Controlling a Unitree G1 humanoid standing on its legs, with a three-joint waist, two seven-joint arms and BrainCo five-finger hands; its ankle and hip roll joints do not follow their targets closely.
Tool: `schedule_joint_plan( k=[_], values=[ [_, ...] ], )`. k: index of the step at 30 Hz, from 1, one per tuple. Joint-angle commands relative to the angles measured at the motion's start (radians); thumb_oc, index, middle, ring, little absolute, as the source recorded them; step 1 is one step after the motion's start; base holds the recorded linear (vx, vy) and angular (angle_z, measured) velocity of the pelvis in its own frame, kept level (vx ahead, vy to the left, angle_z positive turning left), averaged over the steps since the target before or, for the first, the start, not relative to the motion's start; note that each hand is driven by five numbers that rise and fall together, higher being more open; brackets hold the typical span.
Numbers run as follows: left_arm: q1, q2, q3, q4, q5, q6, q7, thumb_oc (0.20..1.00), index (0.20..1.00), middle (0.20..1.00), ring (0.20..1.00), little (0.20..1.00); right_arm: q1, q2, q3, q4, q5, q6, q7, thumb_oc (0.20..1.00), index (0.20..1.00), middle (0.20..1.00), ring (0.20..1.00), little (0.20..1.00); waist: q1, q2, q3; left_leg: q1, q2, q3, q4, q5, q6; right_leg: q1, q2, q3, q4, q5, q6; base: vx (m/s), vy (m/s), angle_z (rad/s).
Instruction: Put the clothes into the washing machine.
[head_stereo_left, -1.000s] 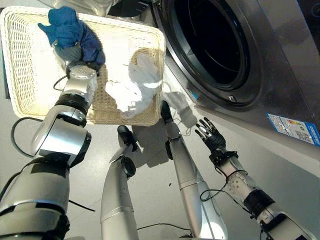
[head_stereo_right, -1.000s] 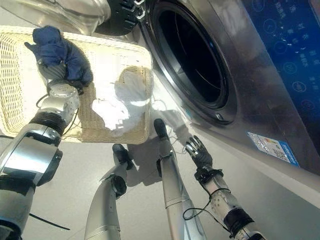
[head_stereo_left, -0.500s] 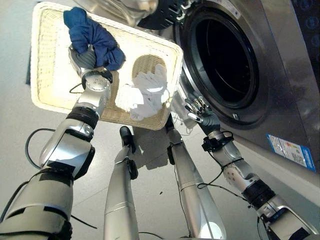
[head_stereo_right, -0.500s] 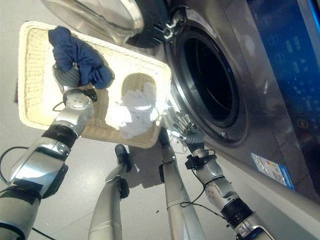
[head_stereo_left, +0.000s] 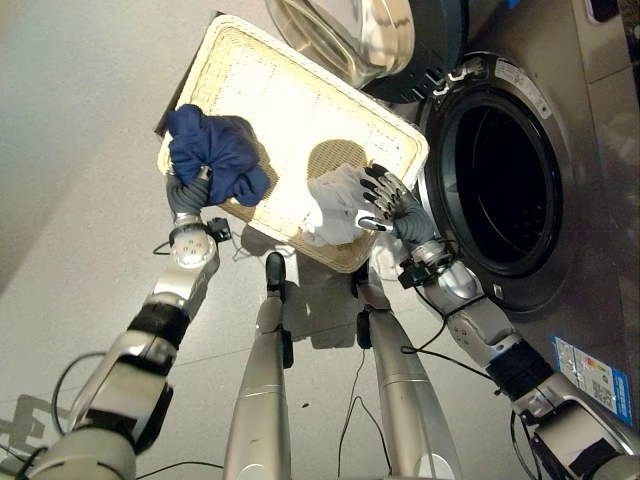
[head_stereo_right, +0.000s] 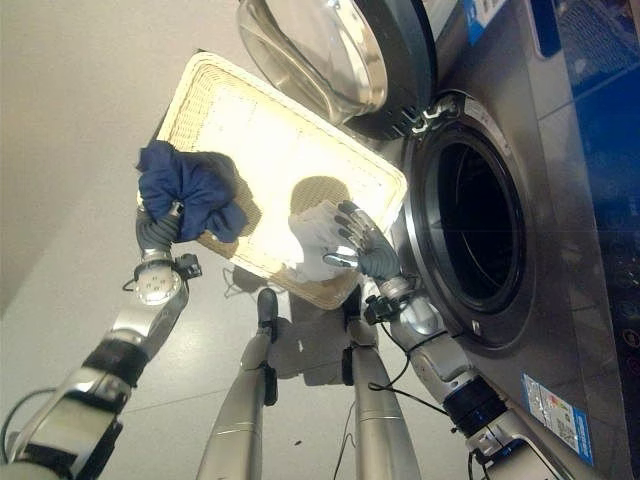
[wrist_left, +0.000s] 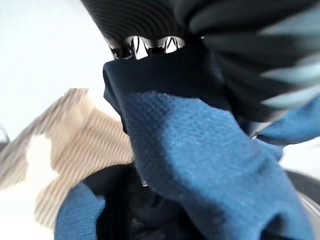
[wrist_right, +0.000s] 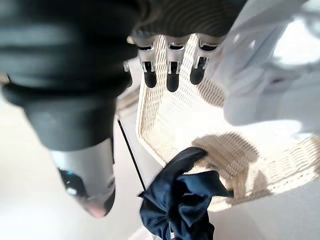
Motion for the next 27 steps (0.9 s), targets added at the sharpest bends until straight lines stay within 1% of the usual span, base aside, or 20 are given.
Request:
schedule_joint_plan(
  k=[1, 2, 5, 8, 9, 10, 12, 13, 16, 17, 19, 21, 24, 27],
  values=[
    [-0.032, -0.026, 0.017, -0.082, -0.045, -0.072, -0.146, 0.2, 0.2, 0.2, 0.2, 0.2, -0.003, -0.033, -0.01, -0.085, -0.093, 0.023, 0.008, 1.0, 1.0, 1.0, 1.0, 1.0, -0.023, 0.067, -0.011, -0.004, -0.092, 0.064, 0.029, -0.051, 0.042, 0.09, 0.047, -0.065, -0.085, -0.049, 0.031, -0.04, -0.051, 0.03],
    [-0.011, -0.032, 0.001, -0.143, -0.078, -0.07, -0.216, 0.2, 0.2, 0.2, 0.2, 0.2, -0.037, -0.041, 0.007, -0.075, -0.121, 0.047, 0.019, 1.0, 1.0, 1.0, 1.0, 1.0, -0.01, 0.072, -0.011, -0.005, -0.094, 0.059, 0.028, -0.048, 0.045, 0.092, 0.041, -0.076, -0.085, -0.049, 0.032, -0.04, -0.051, 0.04],
    [-0.003, -0.039, -0.01, -0.182, -0.116, -0.064, -0.285, 0.2, 0.2, 0.2, 0.2, 0.2, -0.066, -0.049, 0.022, -0.059, -0.127, 0.069, 0.038, 1.0, 1.0, 1.0, 1.0, 1.0, -0.002, 0.077, -0.011, -0.002, -0.097, 0.057, 0.023, -0.045, 0.047, 0.098, 0.037, -0.084, -0.09, -0.047, 0.032, -0.02, -0.027, 0.1],
    [-0.002, -0.043, -0.063, -0.25, -0.178, -0.042, -0.405, 0.2, 0.2, 0.2, 0.2, 0.2, -0.111, -0.05, 0.066, -0.037, -0.121, 0.115, 0.066, 1.0, 1.0, 1.0, 1.0, 1.0, 0.009, 0.082, -0.011, 0.004, -0.102, 0.053, 0.017, -0.041, 0.052, 0.105, 0.031, -0.095, -0.098, -0.039, 0.035, -0.02, -0.027, 0.06],
    [-0.002, -0.043, -0.067, -0.255, -0.184, -0.038, -0.417, 0.2, 0.2, 0.2, 0.2, 0.2, -0.114, -0.051, 0.071, -0.035, -0.12, 0.117, 0.068, 1.0, 1.0, 1.0, 1.0, 1.0, 0.01, 0.082, -0.011, 0.005, -0.102, 0.052, 0.016, -0.04, 0.052, 0.106, 0.031, -0.096, -0.099, -0.038, 0.036, -0.01, -0.015, 0.03],
    [-0.002, -0.042, -0.082, -0.276, -0.202, -0.028, -0.452, 0.2, 0.2, 0.2, 0.2, 0.2, -0.123, -0.052, 0.083, -0.033, -0.127, 0.134, 0.075, 1.0, 1.0, 1.0, 1.0, 1.0, 0.011, 0.081, -0.011, 0.007, -0.104, 0.052, 0.014, -0.039, 0.053, 0.109, 0.03, -0.098, -0.104, -0.035, 0.037, 0.0, 0.0, 0.0],
    [-0.003, -0.041, -0.088, -0.283, -0.209, -0.022, -0.461, 0.2, 0.2, 0.2, 0.2, 0.2, -0.126, -0.053, 0.087, -0.032, -0.129, 0.135, 0.075, 1.0, 1.0, 1.0, 1.0, 1.0, 0.011, 0.081, -0.011, 0.008, -0.103, 0.053, 0.012, -0.039, 0.053, 0.111, 0.03, -0.097, -0.106, -0.034, 0.037, 0.0, 0.0, 0.0],
    [-0.006, -0.038, -0.123, -0.321, -0.247, 0.004, -0.519, 0.2, 0.2, 0.2, 0.2, 0.2, -0.142, -0.062, 0.116, -0.032, -0.111, 0.149, 0.083, 1.0, 1.0, 1.0, 1.0, 1.0, 0.01, 0.08, -0.011, 0.014, -0.103, 0.055, 0.002, -0.035, 0.057, 0.115, 0.032, -0.097, -0.117, -0.024, 0.039, 0.0, 0.0, 0.0],
    [-0.013, -0.034, -0.147, -0.341, -0.277, 0.026, -0.551, 0.2, 0.2, 0.2, 0.2, 0.2, -0.15, -0.067, 0.138, -0.028, -0.112, 0.155, 0.093, 1.0, 1.0, 1.0, 1.0, 1.0, 0.008, 0.08, -0.011, 0.024, -0.103, 0.058, -0.009, -0.032, 0.059, 0.123, 0.031, -0.099, -0.131, -0.016, 0.042, 0.0, 0.0, 0.0],
    [-0.017, -0.031, -0.163, -0.358, -0.293, 0.047, -0.563, 0.2, 0.2, 0.2, 0.2, 0.2, -0.155, -0.072, 0.153, -0.03, -0.098, 0.164, 0.1, 1.0, 1.0, 1.0, 1.0, 1.0, 0.007, 0.08, -0.011, 0.029, -0.103, 0.061, -0.016, -0.03, 0.06, 0.127, 0.029, -0.099, -0.138, -0.01, 0.044, 0.0, 0.0, 0.0],
    [-0.017, -0.026, -0.179, -0.372, -0.298, 0.06, -0.568, 0.2, 0.2, 0.2, 0.2, 0.2, -0.158, -0.075, 0.166, -0.03, -0.077, 0.171, 0.116, 1.0, 1.0, 1.0, 1.0, 1.0, 0.006, 0.08, -0.011, 0.031, -0.102, 0.062, -0.017, -0.03, 0.061, 0.128, 0.029, -0.099, -0.141, -0.006, 0.045, 0.0, 0.0, 0.0],
    [-0.018, -0.023, -0.186, -0.376, -0.299, 0.063, -0.566, 0.2, 0.2, 0.2, 0.2, 0.2, -0.16, -0.077, 0.172, -0.032, -0.07, 0.173, 0.116, 1.0, 1.0, 1.0, 1.0, 1.0, 0.005, 0.079, -0.011, 0.032, -0.102, 0.063, -0.018, -0.029, 0.061, 0.128, 0.029, -0.099, -0.142, -0.005, 0.046, 0.0, 0.0, 0.0],
    [-0.015, -0.015, -0.211, -0.389, -0.312, 0.072, -0.545, 0.2, 0.2, 0.2, 0.2, 0.2, -0.154, -0.077, 0.195, -0.045, 0.021, 0.183, 0.135, 1.0, 1.0, 1.0, 1.0, 1.0, 0.004, 0.078, -0.011, 0.038, -0.099, 0.067, -0.028, -0.026, 0.062, 0.132, 0.028, -0.101, -0.153, 0.003, 0.048, 0.0, 0.0, 0.0],
    [-0.011, -0.017, -0.217, -0.387, -0.313, 0.076, -0.537, 0.2, 0.2, 0.2, 0.2, 0.2, -0.149, -0.07, 0.203, -0.055, 0.058, 0.187, 0.144, 1.0, 1.0, 1.0, 1.0, 1.0, 0.004, 0.075, -0.011, 0.039, -0.098, 0.069, -0.031, -0.024, 0.063, 0.132, 0.027, -0.103, -0.156, 0.006, 0.05, 0.0, 0.0, 0.0]
  ],
)
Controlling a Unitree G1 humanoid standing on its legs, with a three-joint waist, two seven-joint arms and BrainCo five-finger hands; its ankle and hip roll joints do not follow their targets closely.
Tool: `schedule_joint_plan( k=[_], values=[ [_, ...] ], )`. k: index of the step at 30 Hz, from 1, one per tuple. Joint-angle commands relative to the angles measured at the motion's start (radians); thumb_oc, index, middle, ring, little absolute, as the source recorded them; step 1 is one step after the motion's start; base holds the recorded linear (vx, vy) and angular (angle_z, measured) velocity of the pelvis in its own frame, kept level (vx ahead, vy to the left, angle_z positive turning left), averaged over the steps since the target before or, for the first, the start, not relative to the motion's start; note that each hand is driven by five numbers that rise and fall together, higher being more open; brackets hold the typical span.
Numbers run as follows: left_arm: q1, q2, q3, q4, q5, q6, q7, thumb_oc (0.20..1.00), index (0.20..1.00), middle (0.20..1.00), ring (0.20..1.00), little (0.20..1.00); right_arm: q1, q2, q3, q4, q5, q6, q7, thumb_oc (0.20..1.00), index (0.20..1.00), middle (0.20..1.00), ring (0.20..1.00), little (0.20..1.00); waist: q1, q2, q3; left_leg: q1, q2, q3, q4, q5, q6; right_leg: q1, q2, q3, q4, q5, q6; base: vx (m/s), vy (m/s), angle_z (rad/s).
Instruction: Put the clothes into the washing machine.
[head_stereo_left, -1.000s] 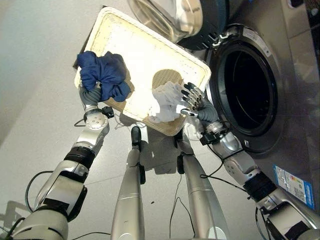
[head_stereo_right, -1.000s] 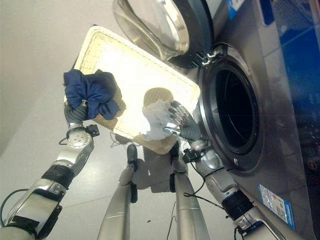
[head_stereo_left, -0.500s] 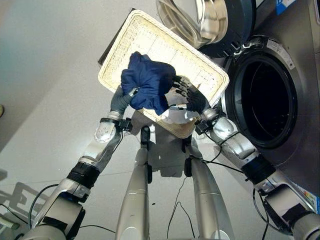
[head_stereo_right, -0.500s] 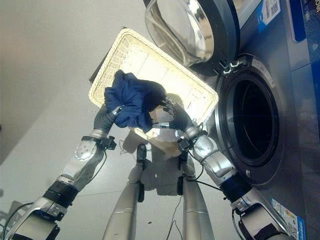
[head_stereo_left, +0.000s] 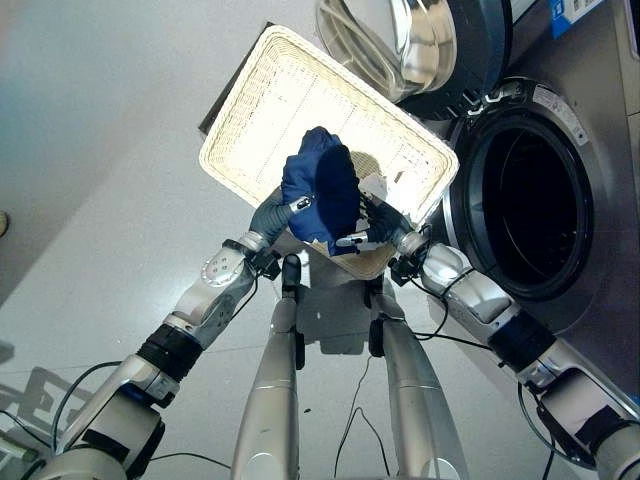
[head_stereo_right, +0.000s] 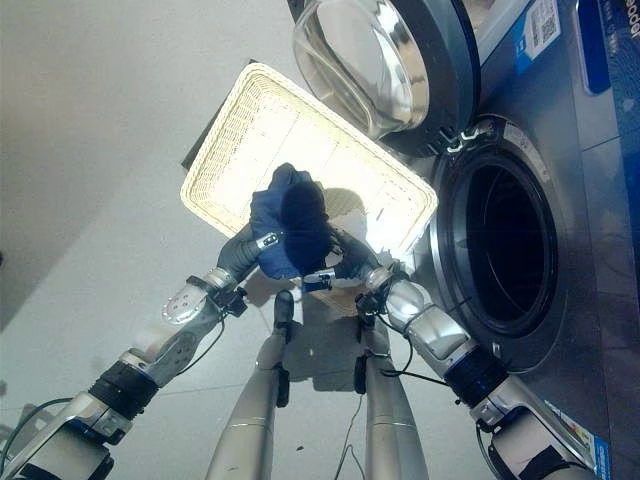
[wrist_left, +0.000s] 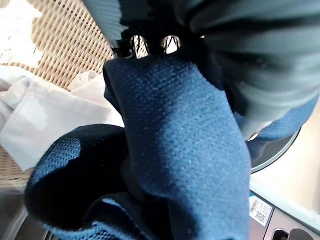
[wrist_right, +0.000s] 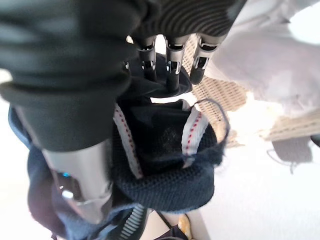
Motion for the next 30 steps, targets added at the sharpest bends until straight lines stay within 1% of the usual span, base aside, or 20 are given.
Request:
schedule_joint_plan(
  k=[1, 2, 3, 5, 6, 7, 8, 9, 11, 12, 13, 14, 16, 19, 23, 27, 30],
  values=[
    [-0.025, -0.049, -0.032, -0.148, -0.044, -0.034, -0.035, 0.2, 0.2, 0.2, 0.2, 0.2, -0.024, 0.017, 0.06, -0.08, 0.073, -0.017, 0.05, 1.0, 1.0, 1.0, 1.0, 1.0, -0.033, 0.053, -0.013, -0.002, -0.093, 0.087, 0.014, -0.041, 0.058, 0.084, 0.038, -0.074, -0.118, 0.003, 0.046, 0.0, 0.0, 0.0],
    [-0.023, -0.047, -0.035, -0.151, -0.055, -0.028, -0.033, 0.2, 0.2, 0.2, 0.2, 0.2, -0.018, 0.021, 0.062, -0.087, 0.117, -0.01, 0.052, 1.0, 1.0, 1.0, 1.0, 1.0, -0.033, 0.052, -0.013, -0.002, -0.091, 0.091, 0.01, -0.04, 0.058, 0.085, 0.038, -0.077, -0.123, 0.006, 0.046, 0.0, 0.0, 0.0],
    [-0.023, -0.047, -0.035, -0.151, -0.055, -0.028, -0.033, 0.2, 0.2, 0.2, 0.2, 0.2, -0.018, 0.021, 0.062, -0.087, 0.117, -0.01, 0.052, 1.0, 1.0, 1.0, 1.0, 1.0, -0.033, 0.052, -0.013, -0.002, -0.091, 0.091, 0.01, -0.04, 0.058, 0.085, 0.038, -0.077, -0.123, 0.006, 0.046, 0.0, 0.0, 0.0],
    [-0.013, -0.046, -0.042, -0.157, -0.05, -0.027, -0.023, 0.2, 0.2, 0.2, 0.2, 0.2, -0.003, 0.028, 0.064, -0.092, 0.202, -0.002, 0.046, 1.0, 1.0, 1.0, 1.0, 1.0, -0.033, 0.051, -0.013, -0.001, -0.09, 0.092, 0.01, -0.039, 0.057, 0.085, 0.036, -0.08, -0.125, 0.008, 0.048, 0.0, -0.005, -0.02],
    [-0.004, -0.046, -0.05, -0.154, -0.044, -0.033, -0.012, 0.2, 0.2, 0.2, 0.2, 0.2, 0.013, 0.039, 0.064, -0.096, 0.286, 0.005, 0.039, 1.0, 1.0, 1.0, 1.0, 1.0, -0.033, 0.05, -0.013, -0.001, -0.09, 0.094, 0.01, -0.039, 0.058, 0.085, 0.036, -0.081, -0.127, 0.01, 0.048, 0.01, -0.009, -0.06],
    [-0.002, -0.046, -0.052, -0.153, -0.036, -0.035, -0.009, 0.2, 0.2, 0.2, 0.2, 0.2, 0.017, 0.042, 0.064, -0.098, 0.32, 0.008, 0.032, 1.0, 1.0, 1.0, 1.0, 1.0, -0.033, 0.051, -0.013, -0.001, -0.09, 0.094, 0.01, -0.04, 0.058, 0.085, 0.036, -0.081, -0.127, 0.01, 0.048, 0.02, -0.014, -0.09],
    [0.014, -0.047, -0.056, -0.153, -0.009, -0.042, 0.004, 0.2, 0.2, 0.2, 0.2, 0.2, 0.043, 0.06, 0.057, -0.1, 0.42, 0.026, 0.035, 1.0, 1.0, 1.0, 1.0, 1.0, -0.033, 0.049, -0.013, -0.004, -0.089, 0.096, 0.012, -0.04, 0.058, 0.083, 0.036, -0.084, -0.127, 0.011, 0.047, 0.01, -0.012, -0.08],
    [0.025, -0.045, -0.061, -0.149, 0.023, -0.052, 0.018, 0.2, 0.2, 0.2, 0.2, 0.2, 0.067, 0.075, 0.058, -0.098, 0.488, 0.032, 0.038, 1.0, 1.0, 1.0, 1.0, 1.0, -0.033, 0.049, -0.013, -0.007, -0.089, 0.097, 0.013, -0.04, 0.057, 0.081, 0.036, -0.083, -0.129, 0.012, 0.047, 0.01, -0.012, -0.08],
    [0.032, -0.042, -0.065, -0.146, 0.038, -0.056, 0.022, 0.2, 0.2, 0.2, 0.2, 0.2, 0.083, 0.084, 0.055, -0.098, 0.541, 0.039, 0.036, 1.0, 1.0, 1.0, 1.0, 1.0, -0.033, 0.048, -0.013, -0.007, -0.089, 0.097, 0.011, -0.039, 0.057, 0.08, 0.037, -0.083, -0.131, 0.014, 0.047, 0.0, -0.005, -0.05],
    [0.042, -0.04, -0.074, -0.146, 0.075, -0.06, 0.031, 0.2, 0.2, 0.2, 0.2, 0.2, 0.102, 0.092, 0.059, -0.098, 0.591, 0.034, 0.036, 0.846, 0.846, 0.846, 0.846, 0.846, -0.033, 0.049, -0.013, -0.007, -0.088, 0.098, 0.008, -0.038, 0.057, 0.079, 0.037, -0.083, -0.134, 0.015, 0.048, 0.0, -0.006, -0.06],
    [0.044, -0.039, -0.077, -0.146, 0.081, -0.059, 0.03, 0.2, 0.2, 0.2, 0.2, 0.2, 0.108, 0.094, 0.059, -0.098, 0.602, 0.032, 0.035, 0.755, 0.755, 0.755, 0.755, 0.755, -0.033, 0.05, -0.013, -0.008, -0.087, 0.098, 0.007, -0.038, 0.057, 0.079, 0.037, -0.082, -0.134, 0.016, 0.048, 0.0, -0.007, -0.05],
    [0.059, -0.035, -0.088, -0.151, 0.093, -0.062, 0.022, 0.2, 0.2, 0.2, 0.2, 0.2, 0.132, 0.1, 0.063, -0.105, 0.652, 0.02, 0.028, 0.2, 0.2, 0.2, 0.2, 0.2, -0.035, 0.051, -0.013, -0.01, -0.087, 0.1, 0.006, -0.036, 0.057, 0.075, 0.038, -0.08, -0.136, 0.019, 0.047, 0.01, -0.002, -0.05],
    [0.065, -0.033, -0.092, -0.151, 0.101, -0.068, 0.02, 0.2, 0.2, 0.2, 0.2, 0.2, 0.141, 0.1, 0.064, -0.106, 0.657, 0.014, 0.03, 0.2, 0.2, 0.2, 0.2, 0.2, -0.036, 0.051, -0.013, -0.01, -0.086, 0.101, 0.004, -0.035, 0.057, 0.074, 0.038, -0.079, -0.137, 0.02, 0.047, 0.0, 0.0, 0.0],
    [0.083, -0.029, -0.107, -0.161, 0.117, -0.089, 0.002, 0.2, 0.2, 0.2, 0.2, 0.2, 0.165, 0.098, 0.071, -0.106, 0.649, -0.02, 0.016, 0.2, 0.2, 0.2, 0.2, 0.2, -0.04, 0.052, -0.013, -0.013, -0.084, 0.104, -0.003, -0.032, 0.057, 0.068, 0.04, -0.073, -0.145, 0.028, 0.047, 0.01, 0.012, -0.05],
    [0.092, -0.025, -0.133, -0.177, 0.181, -0.113, -0.011, 0.2, 0.2, 0.2, 0.2, 0.2, 0.18, 0.101, 0.078, -0.104, 0.629, -0.043, -0.015, 0.2, 0.2, 0.2, 0.2, 0.2, -0.044, 0.052, -0.013, -0.011, -0.082, 0.108, -0.012, -0.03, 0.058, 0.067, 0.044, -0.066, -0.155, 0.035, 0.047, 0.0, 0.004, -0.09],
    [0.081, -0.015, -0.152, -0.182, 0.227, -0.126, -0.027, 0.2, 0.2, 0.2, 0.2, 0.2, 0.179, 0.099, 0.079, -0.08, 0.607, -0.044, -0.031, 0.2, 0.2, 0.2, 0.2, 0.2, -0.045, 0.053, -0.013, -0.006, -0.081, 0.109, -0.017, -0.028, 0.059, 0.068, 0.049, -0.063, -0.15, 0.034, 0.045, 0.0, 0.0, 0.0],
    [0.065, -0.005, -0.167, -0.187, 0.243, -0.121, -0.043, 0.2, 0.2, 0.2, 0.2, 0.2, 0.178, 0.093, 0.079, -0.064, 0.6, -0.027, -0.039, 0.2, 0.2, 0.2, 0.2, 0.2, -0.047, 0.055, -0.013, -0.005, -0.081, 0.106, -0.012, -0.029, 0.061, 0.068, 0.055, -0.058, -0.136, 0.026, 0.043, 0.0, 0.0, 0.0]
  ],
)
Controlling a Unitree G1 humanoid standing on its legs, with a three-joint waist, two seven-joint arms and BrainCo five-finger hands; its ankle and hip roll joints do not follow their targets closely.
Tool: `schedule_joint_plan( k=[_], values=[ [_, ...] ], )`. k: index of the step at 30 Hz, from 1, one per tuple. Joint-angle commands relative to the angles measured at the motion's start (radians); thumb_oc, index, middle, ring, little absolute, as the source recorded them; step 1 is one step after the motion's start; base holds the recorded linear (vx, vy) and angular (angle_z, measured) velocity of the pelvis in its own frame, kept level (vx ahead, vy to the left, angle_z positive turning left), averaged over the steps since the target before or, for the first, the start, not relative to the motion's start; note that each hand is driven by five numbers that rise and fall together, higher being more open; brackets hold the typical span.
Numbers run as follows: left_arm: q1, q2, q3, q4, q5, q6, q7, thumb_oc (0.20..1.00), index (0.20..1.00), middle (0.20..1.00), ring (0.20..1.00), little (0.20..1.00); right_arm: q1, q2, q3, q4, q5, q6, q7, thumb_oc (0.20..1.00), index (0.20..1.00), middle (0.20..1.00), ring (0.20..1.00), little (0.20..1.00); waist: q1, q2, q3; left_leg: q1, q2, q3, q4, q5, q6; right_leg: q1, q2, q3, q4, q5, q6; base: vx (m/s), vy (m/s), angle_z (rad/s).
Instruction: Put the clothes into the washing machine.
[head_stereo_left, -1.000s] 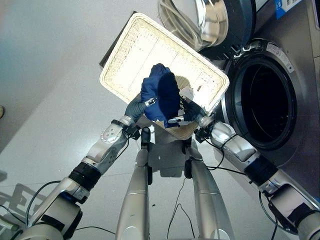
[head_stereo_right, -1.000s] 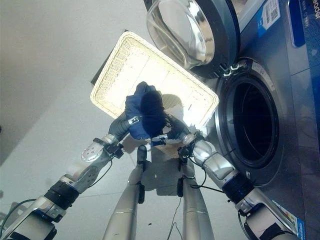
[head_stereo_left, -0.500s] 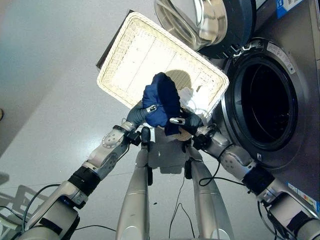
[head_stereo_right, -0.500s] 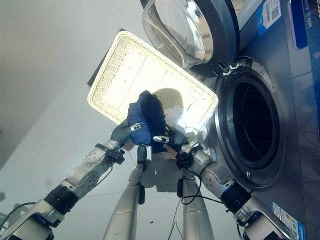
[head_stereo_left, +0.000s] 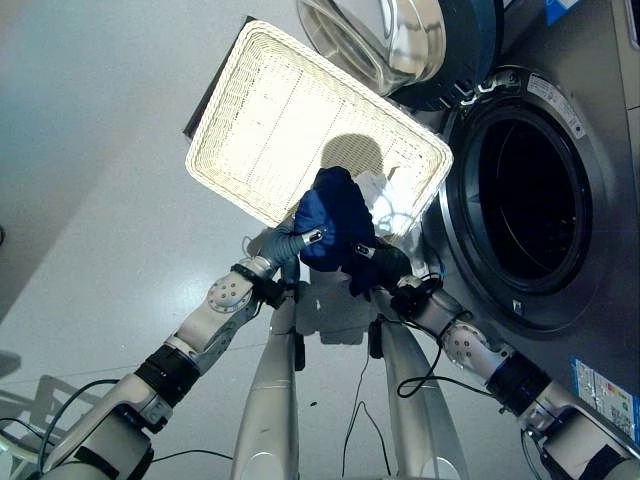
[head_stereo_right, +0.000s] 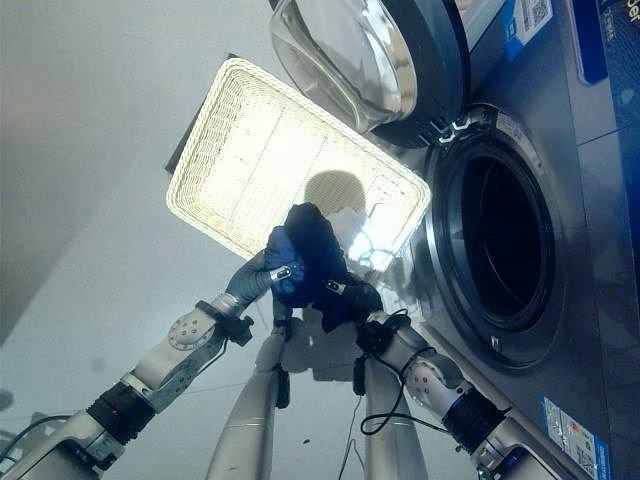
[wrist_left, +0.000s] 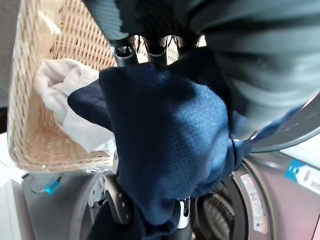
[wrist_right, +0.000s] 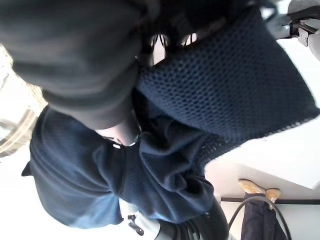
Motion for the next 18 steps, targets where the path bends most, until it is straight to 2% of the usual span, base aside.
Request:
schedule_joint_plan(
  k=[1, 2, 3, 4, 5, 7, 8, 9, 10, 11, 12, 13, 17, 18],
  values=[
    [-0.022, -0.045, -0.062, -0.149, 0.075, -0.058, -0.094, 0.2, 0.2, 0.2, 0.2, 0.2, -0.015, 0.028, 0.052, -0.052, -0.009, 0.011, 0.01, 0.2, 0.2, 0.2, 0.2, 0.2, -0.047, 0.054, -0.013, -0.006, -0.094, 0.05, 0.031, -0.035, 0.053, 0.066, 0.045, -0.069, -0.041, -0.02, 0.042, 0.0, 0.0, 0.0],
    [-0.024, -0.043, -0.065, -0.149, 0.08, -0.055, -0.092, 0.2, 0.2, 0.2, 0.2, 0.2, -0.015, 0.027, 0.052, -0.048, -0.008, 0.016, 0.013, 0.2, 0.2, 0.2, 0.2, 0.2, -0.047, 0.054, -0.013, -0.005, -0.094, 0.049, 0.032, -0.035, 0.054, 0.067, 0.045, -0.069, -0.039, -0.021, 0.042, -0.01, -0.038, 0.02],
    [-0.028, -0.04, -0.07, -0.148, 0.085, -0.045, -0.082, 0.366, 0.366, 0.366, 0.366, 0.366, -0.014, 0.025, 0.05, -0.041, -0.002, 0.029, 0.018, 0.2, 0.2, 0.2, 0.2, 0.2, -0.047, 0.054, -0.013, -0.004, -0.094, 0.048, 0.034, -0.035, 0.054, 0.069, 0.045, -0.07, -0.037, -0.022, 0.042, 0.0, 0.0, 0.0],
    [-0.029, -0.039, -0.072, -0.149, 0.088, -0.039, -0.072, 0.74, 0.74, 0.74, 0.74, 0.74, -0.014, 0.025, 0.05, -0.037, 0.0, 0.033, 0.021, 0.2, 0.2, 0.2, 0.2, 0.2, -0.047, 0.054, -0.013, -0.004, -0.094, 0.048, 0.034, -0.035, 0.053, 0.069, 0.044, -0.071, -0.036, -0.023, 0.042, 0.0, -0.045, 0.03],
    [-0.033, -0.035, -0.072, -0.147, 0.099, -0.024, -0.038, 1.0, 1.0, 1.0, 1.0, 1.0, -0.011, 0.022, 0.05, -0.028, 0.01, 0.041, 0.032, 0.2, 0.2, 0.2, 0.2, 0.2, -0.045, 0.054, -0.013, -0.003, -0.095, 0.044, 0.036, -0.034, 0.053, 0.071, 0.044, -0.071, -0.033, -0.024, 0.042, 0.0, -0.054, 0.02],
    [-0.041, -0.022, -0.069, -0.135, 0.158, -0.014, 0.075, 1.0, 1.0, 1.0, 1.0, 1.0, -0.004, 0.017, 0.043, -0.003, 0.059, 0.06, 0.057, 0.2, 0.2, 0.2, 0.2, 0.2, -0.043, 0.054, -0.013, -0.004, -0.095, 0.04, 0.04, -0.035, 0.052, 0.069, 0.042, -0.075, -0.027, -0.026, 0.043, -0.01, -0.071, 0.03],
    [-0.041, -0.021, -0.068, -0.133, 0.169, -0.011, 0.092, 1.0, 1.0, 1.0, 1.0, 1.0, -0.003, 0.017, 0.042, 0.0, 0.065, 0.06, 0.06, 0.2, 0.2, 0.2, 0.2, 0.2, -0.042, 0.054, -0.013, -0.004, -0.096, 0.039, 0.04, -0.035, 0.052, 0.069, 0.042, -0.075, -0.026, -0.026, 0.043, -0.01, -0.069, 0.04],
    [-0.038, -0.011, -0.062, -0.12, 0.221, -0.009, 0.214, 1.0, 1.0, 1.0, 1.0, 1.0, 0.005, 0.018, 0.032, 0.009, 0.114, 0.067, 0.066, 0.2, 0.2, 0.2, 0.2, 0.2, -0.04, 0.055, -0.013, -0.004, -0.095, 0.036, 0.039, -0.034, 0.052, 0.071, 0.042, -0.078, -0.025, -0.029, 0.044, -0.01, -0.059, 0.03],
    [-0.031, -0.009, -0.048, -0.106, 0.26, 0.001, 0.288, 1.0, 1.0, 1.0, 1.0, 1.0, 0.015, 0.02, 0.024, 0.023, 0.143, 0.067, 0.08, 0.2, 0.2, 0.2, 0.2, 0.2, -0.038, 0.055, -0.013, -0.002, -0.095, 0.034, 0.038, -0.035, 0.051, 0.072, 0.042, -0.079, -0.025, -0.031, 0.045, -0.01, -0.084, 0.02],
    [-0.026, -0.001, -0.031, -0.087, 0.335, 0.032, 0.393, 1.0, 1.0, 1.0, 1.0, 1.0, 0.027, 0.022, 0.009, 0.04, 0.189, 0.069, 0.101, 0.2, 0.2, 0.2, 0.2, 0.2, -0.036, 0.055, -0.013, 0.0, -0.096, 0.032, 0.036, -0.035, 0.051, 0.075, 0.041, -0.081, -0.026, -0.034, 0.045, 0.0, -0.062, 0.01],
    [-0.026, 0.001, -0.026, -0.082, 0.359, 0.047, 0.43, 1.0, 1.0, 1.0, 1.0, 1.0, 0.03, 0.023, 0.003, 0.045, 0.203, 0.072, 0.108, 0.2, 0.2, 0.2, 0.2, 0.2, -0.035, 0.055, -0.013, 0.002, -0.096, 0.032, 0.035, -0.035, 0.051, 0.076, 0.041, -0.082, -0.026, -0.034, 0.045, -0.01, -0.065, 0.01],
    [-0.024, 0.013, -0.011, -0.062, 0.429, 0.098, 0.543, 1.0, 1.0, 1.0, 1.0, 1.0, 0.037, 0.029, -0.015, 0.054, 0.266, 0.078, 0.119, 0.2, 0.2, 0.2, 0.2, 0.2, -0.034, 0.056, -0.013, 0.003, -0.096, 0.031, 0.034, -0.035, 0.05, 0.078, 0.041, -0.083, -0.026, -0.036, 0.046, 0.0, -0.039, 0.0],
    [-0.024, 0.016, -0.006, -0.057, 0.436, 0.104, 0.553, 1.0, 1.0, 1.0, 1.0, 1.0, 0.038, 0.03, -0.018, 0.057, 0.271, 0.08, 0.125, 0.2, 0.2, 0.2, 0.2, 0.2, -0.034, 0.056, -0.013, 0.004, -0.096, 0.03, 0.033, -0.036, 0.05, 0.079, 0.041, -0.083, -0.027, -0.037, 0.046, 0.0, -0.016, 0.0],
    [-0.021, 0.031, 0.02, -0.031, 0.484, 0.165, 0.637, 1.0, 1.0, 1.0, 1.0, 1.0, 0.046, 0.037, -0.038, 0.072, 0.361, 0.073, 0.145, 0.2, 0.2, 0.2, 0.2, 0.2, -0.032, 0.056, -0.013, 0.008, -0.096, 0.031, 0.032, -0.037, 0.048, 0.084, 0.039, -0.082, -0.029, -0.039, 0.047, 0.0, -0.035, 0.0]
  ],
)
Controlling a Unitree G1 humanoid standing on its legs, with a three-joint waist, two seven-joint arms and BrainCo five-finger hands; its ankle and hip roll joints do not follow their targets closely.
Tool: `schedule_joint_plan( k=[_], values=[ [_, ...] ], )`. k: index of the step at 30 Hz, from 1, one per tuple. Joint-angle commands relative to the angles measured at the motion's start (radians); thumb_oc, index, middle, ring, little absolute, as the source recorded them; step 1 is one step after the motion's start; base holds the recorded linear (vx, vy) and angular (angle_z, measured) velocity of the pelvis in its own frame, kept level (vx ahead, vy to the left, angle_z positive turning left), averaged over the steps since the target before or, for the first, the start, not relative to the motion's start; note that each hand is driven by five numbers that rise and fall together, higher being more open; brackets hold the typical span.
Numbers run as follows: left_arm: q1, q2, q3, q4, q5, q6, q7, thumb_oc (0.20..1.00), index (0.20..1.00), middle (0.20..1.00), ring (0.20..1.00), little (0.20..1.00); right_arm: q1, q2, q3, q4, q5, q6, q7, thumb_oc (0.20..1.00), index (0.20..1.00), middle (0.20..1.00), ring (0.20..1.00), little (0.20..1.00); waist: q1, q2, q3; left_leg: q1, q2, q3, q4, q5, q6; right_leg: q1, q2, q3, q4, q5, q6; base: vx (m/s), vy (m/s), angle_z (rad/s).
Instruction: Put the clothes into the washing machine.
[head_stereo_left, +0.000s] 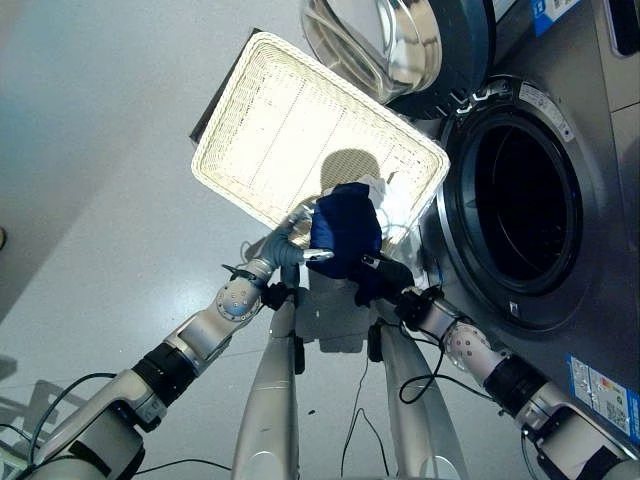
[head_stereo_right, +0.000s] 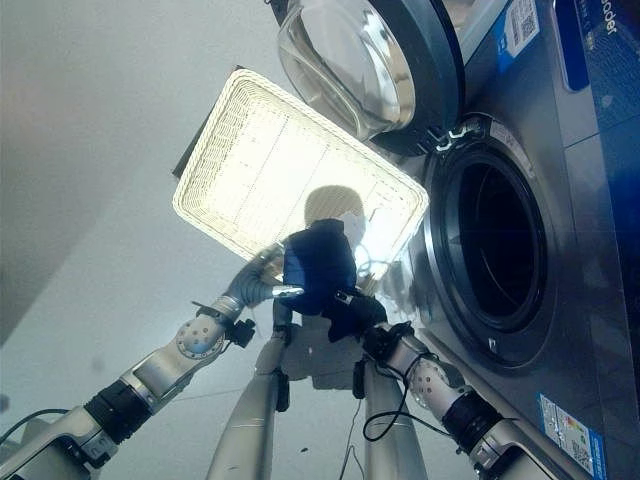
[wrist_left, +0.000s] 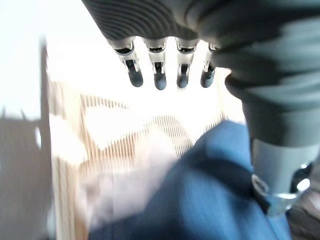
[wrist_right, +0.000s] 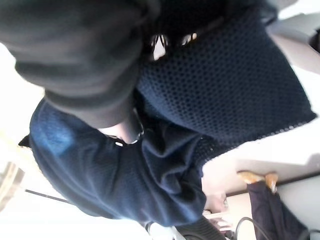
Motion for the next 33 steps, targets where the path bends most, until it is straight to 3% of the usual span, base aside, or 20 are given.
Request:
schedule_joint_plan(
  k=[1, 2, 3, 4, 5, 12, 13, 15, 17, 21, 23, 24, 25, 26, 28, 29, 30, 31, 32, 33],
  values=[
    [-0.007, -0.003, 0.058, -0.034, 0.1, 0.047, 0.14, 1.0, 1.0, 1.0, 1.0, 1.0, 0.019, 0.02, -0.022, -0.081, 0.135, -0.004, 0.077, 0.2, 0.2, 0.2, 0.2, 0.2, -0.033, 0.056, -0.013, -0.018, -0.099, 0.037, 0.031, -0.035, 0.051, 0.051, 0.039, -0.071, -0.03, -0.039, 0.046, 0.0, -0.035, 0.0],
    [-0.007, -0.003, 0.058, -0.034, 0.1, 0.047, 0.14, 1.0, 1.0, 1.0, 1.0, 1.0, 0.019, 0.02, -0.022, -0.081, 0.135, -0.004, 0.077, 0.2, 0.2, 0.2, 0.2, 0.2, -0.033, 0.056, -0.013, -0.018, -0.099, 0.037, 0.031, -0.035, 0.051, 0.051, 0.039, -0.071, -0.03, -0.039, 0.046, 0.0, -0.063, 0.0],
    [0.021, 0.024, 0.154, 0.01, 0.124, 0.123, 0.261, 1.0, 1.0, 1.0, 1.0, 1.0, 0.046, 0.037, -0.105, -0.044, 0.391, -0.035, 0.174, 0.2, 0.2, 0.2, 0.2, 0.2, -0.031, 0.063, -0.013, -0.007, -0.093, 0.049, 0.022, -0.037, 0.044, 0.059, 0.033, -0.074, -0.031, -0.047, 0.049, 0.0, -0.079, -0.02],
    [0.053, 0.021, 0.242, 0.052, 0.035, 0.117, 0.287, 1.0, 1.0, 1.0, 1.0, 1.0, 0.07, 0.053, -0.192, -0.031, 0.565, -0.154, 0.261, 0.2, 0.2, 0.2, 0.2, 0.2, -0.039, 0.073, -0.013, 0.002, -0.088, 0.064, 0.013, -0.037, 0.036, 0.061, 0.03, -0.068, -0.032, -0.05, 0.051, 0.01, -0.073, -0.07],
    [0.071, 0.011, 0.273, 0.083, -0.004, 0.096, 0.273, 1.0, 1.0, 1.0, 1.0, 1.0, 0.087, 0.074, -0.243, -0.04, 0.592, -0.225, 0.284, 0.2, 0.2, 0.2, 0.2, 0.2, -0.047, 0.081, -0.013, 0.005, -0.087, 0.072, 0.011, -0.038, 0.033, 0.061, 0.029, -0.063, -0.033, -0.052, 0.052, 0.0, -0.01, -0.07],
    [0.08, 0.002, 0.284, 0.101, -0.02, 0.087, 0.268, 1.0, 1.0, 1.0, 1.0, 1.0, 0.094, 0.086, -0.271, -0.049, 0.592, -0.248, 0.286, 0.2, 0.2, 0.2, 0.2, 0.2, -0.051, 0.083, -0.013, 0.007, -0.086, 0.075, 0.01, -0.039, 0.032, 0.061, 0.029, -0.06, -0.033, -0.053, 0.052, 0.01, 0.01, -0.1],
    [0.119, -0.033, 0.326, 0.211, -0.113, 0.011, 0.203, 1.0, 1.0, 1.0, 1.0, 1.0, 0.098, 0.11, -0.453, -0.077, 0.592, -0.442, 0.211, 0.2, 0.2, 0.2, 0.2, 0.2, -0.073, 0.098, -0.013, 0.017, -0.083, 0.096, 0.009, -0.046, 0.027, 0.065, 0.026, -0.049, -0.036, -0.056, 0.053, 0.04, 0.048, -0.14],
    [0.119, -0.033, 0.326, 0.211, -0.113, 0.011, 0.203, 1.0, 1.0, 1.0, 1.0, 1.0, 0.098, 0.11, -0.453, -0.077, 0.592, -0.442, 0.211, 0.2, 0.2, 0.2, 0.2, 0.2, -0.073, 0.098, -0.013, 0.017, -0.083, 0.096, 0.009, -0.046, 0.027, 0.065, 0.026, -0.049, -0.036, -0.056, 0.053, 0.04, 0.038, -0.09],
    [0.132, -0.05, 0.332, 0.352, -0.168, -0.057, 0.137, 1.0, 1.0, 1.0, 1.0, 1.0, -0.035, -0.002, -0.751, 0.013, 0.592, -0.707, -0.061, 0.2, 0.2, 0.2, 0.2, 0.2, -0.09, 0.098, -0.013, 0.026, -0.078, 0.115, 0.029, -0.07, 0.021, 0.076, 0.026, -0.043, -0.042, -0.056, 0.053, 0.09, 0.019, -0.12],
    [0.133, -0.053, 0.331, 0.369, -0.171, -0.068, 0.129, 1.0, 1.0, 1.0, 1.0, 1.0, -0.061, -0.033, -0.791, 0.039, 0.592, -0.748, -0.111, 0.2, 0.2, 0.2, 0.2, 0.2, -0.09, 0.096, -0.013, 0.026, -0.078, 0.116, 0.032, -0.074, 0.022, 0.077, 0.027, -0.044, -0.042, -0.055, 0.053, 0.02, -0.01, -0.21],
    [0.128, -0.064, 0.31, 0.396, -0.192, -0.078, 0.121, 1.0, 1.0, 1.0, 1.0, 1.0, -0.163, -0.178, -0.927, 0.178, 0.539, -1.0, -0.383, 0.2, 0.2, 0.2, 0.2, 0.2, -0.091, 0.091, -0.013, 0.01, -0.084, 0.109, 0.058, -0.084, 0.025, 0.069, 0.033, -0.041, -0.039, -0.045, 0.046, 0.03, -0.012, 0.11],
    [0.127, -0.063, 0.31, 0.395, -0.196, -0.078, 0.12, 1.0, 1.0, 1.0, 1.0, 1.0, -0.169, -0.189, -0.939, 0.184, 0.533, -1.028, -0.406, 0.2, 0.2, 0.2, 0.2, 0.2, -0.091, 0.091, -0.013, 0.006, -0.084, 0.109, 0.06, -0.083, 0.025, 0.066, 0.033, -0.041, -0.039, -0.042, 0.046, 0.07, -0.014, 0.17],
    [0.133, -0.059, 0.301, 0.394, -0.209, -0.082, 0.118, 1.0, 1.0, 1.0, 1.0, 1.0, -0.182, -0.237, -0.977, 0.228, 0.5, -1.131, -0.5, 0.2, 0.2, 0.2, 0.2, 0.2, -0.09, 0.089, -0.013, 0.01, -0.088, 0.103, 0.069, -0.096, 0.025, 0.072, 0.034, -0.042, -0.033, -0.051, 0.046, 0.02, -0.007, 0.18],
    [0.13, -0.06, 0.301, 0.394, -0.209, -0.082, 0.119, 1.0, 1.0, 1.0, 1.0, 1.0, -0.186, -0.24, -0.978, 0.227, 0.49, -1.133, -0.511, 0.2, 0.2, 0.2, 0.2, 0.2, -0.089, 0.09, -0.013, 0.003, -0.087, 0.104, 0.07, -0.089, 0.026, 0.065, 0.034, -0.043, -0.034, -0.043, 0.045, 0.03, -0.013, 0.16],
    [0.128, -0.055, 0.292, 0.392, -0.223, -0.079, 0.118, 1.0, 1.0, 1.0, 1.0, 1.0, -0.187, -0.288, -1.013, 0.266, 0.5, -1.256, -0.572, 0.2, 0.2, 0.2, 0.2, 0.2, -0.089, 0.089, -0.013, -0.011, -0.093, 0.097, 0.083, -0.09, 0.027, 0.055, 0.036, -0.042, -0.027, -0.041, 0.042, 0.01, -0.017, 0.11],
    [0.124, -0.054, 0.283, 0.391, -0.232, -0.077, 0.118, 1.0, 1.0, 1.0, 1.0, 1.0, -0.188, -0.305, -1.014, 0.274, 0.534, -1.256, -0.551, 0.896, 0.896, 0.896, 0.896, 0.896, -0.088, 0.091, -0.013, -0.02, -0.094, 0.096, 0.094, -0.091, 0.027, 0.048, 0.034, -0.044, -0.021, -0.042, 0.042, 0.01, -0.012, 0.11],
    [0.124, -0.054, 0.283, 0.391, -0.232, -0.077, 0.118, 1.0, 1.0, 1.0, 1.0, 1.0, -0.188, -0.305, -1.014, 0.274, 0.534, -1.256, -0.551, 0.896, 0.896, 0.896, 0.896, 0.896, -0.088, 0.091, -0.013, -0.02, -0.094, 0.096, 0.094, -0.091, 0.027, 0.048, 0.034, -0.044, -0.021, -0.042, 0.042, 0.02, -0.006, 0.09],
    [0.119, -0.048, 0.277, 0.391, -0.246, -0.071, 0.112, 1.0, 1.0, 1.0, 1.0, 1.0, -0.198, -0.325, -1.009, 0.302, 0.592, -1.18, -0.48, 1.0, 1.0, 1.0, 1.0, 1.0, -0.085, 0.093, -0.013, -0.031, -0.096, 0.093, 0.105, -0.092, 0.028, 0.041, 0.031, -0.045, -0.015, -0.042, 0.042, 0.02, -0.007, 0.05],
    [0.114, -0.046, 0.27, 0.393, -0.257, -0.072, 0.109, 1.0, 1.0, 1.0, 1.0, 1.0, -0.211, -0.333, -0.992, 0.326, 0.592, -1.103, -0.459, 1.0, 1.0, 1.0, 1.0, 1.0, -0.08, 0.095, -0.013, -0.037, -0.098, 0.09, 0.106, -0.091, 0.029, 0.035, 0.03, -0.047, -0.014, -0.04, 0.042, 0.05, -0.015, 0.01],
    [0.114, -0.041, 0.26, 0.393, -0.269, -0.066, 0.109, 1.0, 1.0, 1.0, 1.0, 1.0, -0.213, -0.329, -0.966, 0.357, 0.592, -0.927, -0.435, 1.0, 1.0, 1.0, 1.0, 1.0, -0.076, 0.097, -0.013, -0.031, -0.1, 0.083, 0.108, -0.1, 0.028, 0.041, 0.029, -0.05, -0.01, -0.051, 0.044, 0.0, 0.0, 0.0]
  ],
)
